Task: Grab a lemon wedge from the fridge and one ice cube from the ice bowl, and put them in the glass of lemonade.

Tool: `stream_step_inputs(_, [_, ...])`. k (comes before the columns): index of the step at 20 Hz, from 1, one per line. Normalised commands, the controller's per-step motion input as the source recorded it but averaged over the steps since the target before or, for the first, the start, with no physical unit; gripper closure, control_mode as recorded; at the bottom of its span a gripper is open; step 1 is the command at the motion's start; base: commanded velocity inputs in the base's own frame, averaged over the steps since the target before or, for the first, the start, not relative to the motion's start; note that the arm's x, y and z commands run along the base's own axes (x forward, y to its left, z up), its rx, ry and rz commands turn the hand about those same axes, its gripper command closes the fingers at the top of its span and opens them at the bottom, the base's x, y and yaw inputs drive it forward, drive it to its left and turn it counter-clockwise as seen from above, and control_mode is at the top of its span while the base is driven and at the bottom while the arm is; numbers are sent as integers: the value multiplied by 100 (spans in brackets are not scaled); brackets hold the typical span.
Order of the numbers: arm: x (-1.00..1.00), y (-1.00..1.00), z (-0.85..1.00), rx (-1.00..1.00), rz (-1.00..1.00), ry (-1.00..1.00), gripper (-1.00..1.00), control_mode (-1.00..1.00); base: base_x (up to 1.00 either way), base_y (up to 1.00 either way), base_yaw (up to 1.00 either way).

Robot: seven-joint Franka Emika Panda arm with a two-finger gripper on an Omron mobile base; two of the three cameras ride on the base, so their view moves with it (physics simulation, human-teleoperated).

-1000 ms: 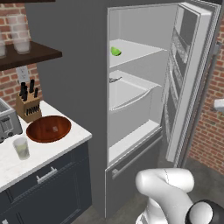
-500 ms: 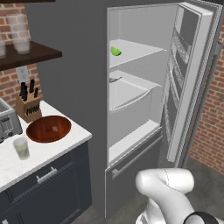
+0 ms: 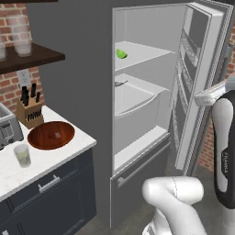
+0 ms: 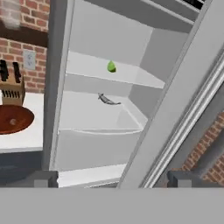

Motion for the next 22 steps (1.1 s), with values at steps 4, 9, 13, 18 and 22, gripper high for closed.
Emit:
stream_step_inputs(4, [74,94,-6,-68,-10,29,-100,-100,0,0,0])
stream_step_inputs(9, [100,31,-28,-61,-21,39,-100,-100,0,0,0])
stream_step_inputs(13, [93,0,-51,-39,-30,22,-100,-100,0,0,0])
stream_step_inputs(18, [40,-5,-58,-7,-19,0,-100,-100,0,0,0])
stream_step_inputs(22, [33,-14,-54,0,-13,0,-100,-100,0,0,0])
